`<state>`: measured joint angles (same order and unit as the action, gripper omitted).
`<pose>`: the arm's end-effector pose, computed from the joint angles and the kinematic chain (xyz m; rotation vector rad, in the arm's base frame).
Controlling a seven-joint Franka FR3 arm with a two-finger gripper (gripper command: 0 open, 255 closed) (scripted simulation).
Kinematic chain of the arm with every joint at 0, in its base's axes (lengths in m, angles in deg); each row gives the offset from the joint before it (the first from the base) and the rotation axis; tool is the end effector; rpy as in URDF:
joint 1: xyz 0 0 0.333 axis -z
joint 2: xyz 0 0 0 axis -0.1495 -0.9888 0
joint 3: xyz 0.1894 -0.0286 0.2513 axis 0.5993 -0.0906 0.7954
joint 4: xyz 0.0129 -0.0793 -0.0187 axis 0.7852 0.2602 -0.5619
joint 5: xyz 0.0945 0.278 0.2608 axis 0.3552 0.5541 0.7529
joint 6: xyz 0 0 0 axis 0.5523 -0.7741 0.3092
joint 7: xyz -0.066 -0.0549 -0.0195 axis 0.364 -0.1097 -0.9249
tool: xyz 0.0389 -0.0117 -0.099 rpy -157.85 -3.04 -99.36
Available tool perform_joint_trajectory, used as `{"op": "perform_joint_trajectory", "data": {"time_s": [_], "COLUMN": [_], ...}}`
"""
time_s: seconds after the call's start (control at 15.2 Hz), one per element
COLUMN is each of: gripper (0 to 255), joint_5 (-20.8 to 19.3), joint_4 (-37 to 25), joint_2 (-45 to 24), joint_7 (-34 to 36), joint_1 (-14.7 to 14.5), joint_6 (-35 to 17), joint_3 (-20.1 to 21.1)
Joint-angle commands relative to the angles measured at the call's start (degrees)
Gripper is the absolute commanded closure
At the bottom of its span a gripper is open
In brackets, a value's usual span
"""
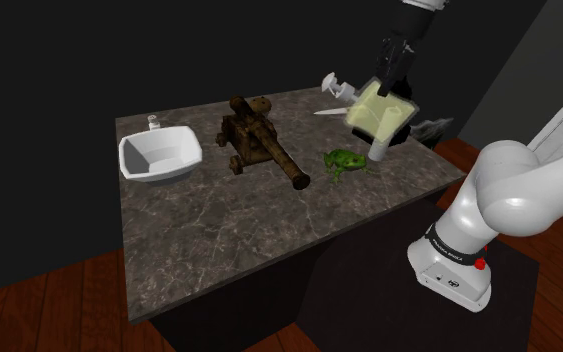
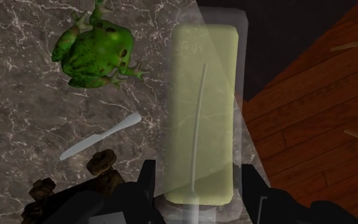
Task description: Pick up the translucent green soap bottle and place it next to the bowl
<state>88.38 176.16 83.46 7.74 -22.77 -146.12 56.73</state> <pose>0.3148 0.0006 0.5932 -2.7951 -1.0657 -0.1882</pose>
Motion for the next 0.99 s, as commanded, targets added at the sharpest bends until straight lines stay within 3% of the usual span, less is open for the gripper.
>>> {"op": "perform_joint_trajectory", "data": {"time_s": [0.0,0.4,0.92], "gripper": [255,255,255], "joint_5": [0.13,0.4,4.27], "joint_4": [-1.9,-6.7,-15.34], "joint_2": [-0.6,-1.84,-15.84], "joint_7": [0.16,0.57,5.99], "joint_1": [-0.15,-0.46,-3.84], "joint_6": [1.3,4.82,-1.11], "joint_3": [0.08,0.27,4.76]}}
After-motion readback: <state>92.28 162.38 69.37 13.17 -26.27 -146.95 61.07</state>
